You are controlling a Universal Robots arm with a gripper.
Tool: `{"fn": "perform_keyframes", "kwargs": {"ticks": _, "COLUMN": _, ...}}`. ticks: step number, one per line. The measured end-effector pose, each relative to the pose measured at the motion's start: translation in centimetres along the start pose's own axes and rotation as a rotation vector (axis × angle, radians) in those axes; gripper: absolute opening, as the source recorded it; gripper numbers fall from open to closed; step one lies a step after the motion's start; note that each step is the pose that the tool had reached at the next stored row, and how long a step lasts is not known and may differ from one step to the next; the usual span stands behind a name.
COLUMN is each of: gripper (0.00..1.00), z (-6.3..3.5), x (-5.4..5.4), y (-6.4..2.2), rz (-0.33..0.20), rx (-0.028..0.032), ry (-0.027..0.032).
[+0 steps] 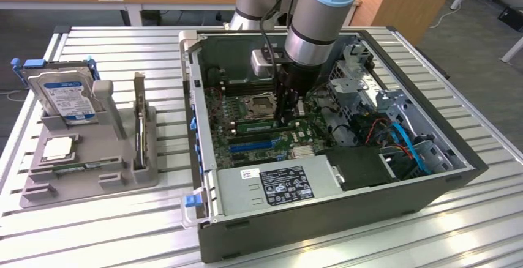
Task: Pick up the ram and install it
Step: 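Insert the ram into the slot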
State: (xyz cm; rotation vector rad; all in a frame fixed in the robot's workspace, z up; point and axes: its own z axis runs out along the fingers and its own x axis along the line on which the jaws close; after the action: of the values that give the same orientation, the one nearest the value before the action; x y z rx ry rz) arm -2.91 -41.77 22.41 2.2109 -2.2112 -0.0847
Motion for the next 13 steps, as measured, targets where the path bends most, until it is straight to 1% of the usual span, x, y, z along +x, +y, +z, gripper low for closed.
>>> {"fn": "perform_keyframes", "kwargs": {"ticks": 6, "gripper": 0.31, "z": -0.10, "x": 0.0, "y": 0.01, "rz": 0.000, "rx": 0.0000, "ry": 0.0001}}
{"fn": "perform_keyframes", "kwargs": {"ticks": 9, "gripper": 0.31, "z": -0.64, "x": 0.0, "y": 0.03, "rz": 0.000, "rx": 0.0000, "ry": 0.0001}}
{"fn": "perform_keyframes", "kwargs": {"ticks": 13, "gripper": 0.31, "z": -1.66, "x": 0.0, "y": 0.08, "rz": 0.000, "rx": 0.0000, "ry": 0.0000}}
